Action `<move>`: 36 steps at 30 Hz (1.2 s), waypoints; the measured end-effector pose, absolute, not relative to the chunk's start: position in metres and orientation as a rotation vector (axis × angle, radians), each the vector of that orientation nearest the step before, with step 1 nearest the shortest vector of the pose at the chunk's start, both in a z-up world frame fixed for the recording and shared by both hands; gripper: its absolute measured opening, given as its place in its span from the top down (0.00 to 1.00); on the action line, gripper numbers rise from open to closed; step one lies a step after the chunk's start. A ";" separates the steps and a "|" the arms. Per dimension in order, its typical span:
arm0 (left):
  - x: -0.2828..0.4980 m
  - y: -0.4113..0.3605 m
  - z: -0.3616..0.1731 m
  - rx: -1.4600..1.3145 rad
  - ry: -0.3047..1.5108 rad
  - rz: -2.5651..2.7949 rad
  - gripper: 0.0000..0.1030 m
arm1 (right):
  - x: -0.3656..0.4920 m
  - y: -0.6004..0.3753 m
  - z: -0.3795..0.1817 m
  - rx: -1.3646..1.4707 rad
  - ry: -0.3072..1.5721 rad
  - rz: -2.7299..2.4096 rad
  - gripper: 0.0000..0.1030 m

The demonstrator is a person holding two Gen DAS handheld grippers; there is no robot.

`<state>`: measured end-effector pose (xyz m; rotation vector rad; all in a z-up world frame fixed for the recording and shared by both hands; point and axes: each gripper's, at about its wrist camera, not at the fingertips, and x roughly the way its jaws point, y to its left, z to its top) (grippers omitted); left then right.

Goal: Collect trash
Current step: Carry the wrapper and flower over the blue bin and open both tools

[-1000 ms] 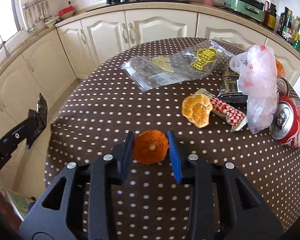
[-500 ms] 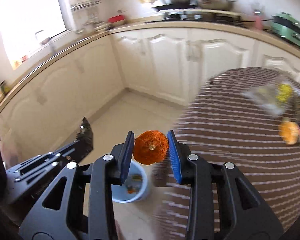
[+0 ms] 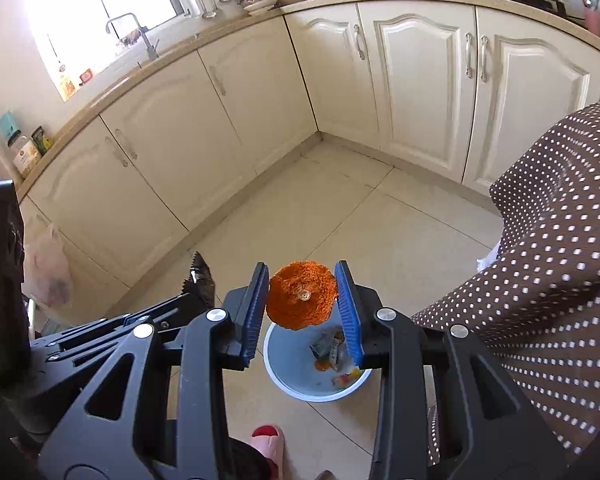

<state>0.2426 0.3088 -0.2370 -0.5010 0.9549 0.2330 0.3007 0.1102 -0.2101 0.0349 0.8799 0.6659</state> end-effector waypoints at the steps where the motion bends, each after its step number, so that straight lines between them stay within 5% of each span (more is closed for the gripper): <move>1: 0.245 0.310 -0.240 -0.506 0.958 0.228 0.91 | 0.301 0.113 -0.212 0.036 0.883 0.664 0.67; 6: 0.246 0.314 -0.244 -0.508 0.945 0.280 0.59 | 0.309 0.117 -0.223 0.044 0.908 0.653 0.67; 28: 0.234 0.339 -0.240 -0.490 0.936 0.395 0.58 | 0.316 0.159 -0.235 0.034 0.917 0.709 0.66; 36: 0.229 0.342 -0.231 -0.486 0.913 0.406 0.58 | 0.314 0.156 -0.227 0.041 0.898 0.705 0.56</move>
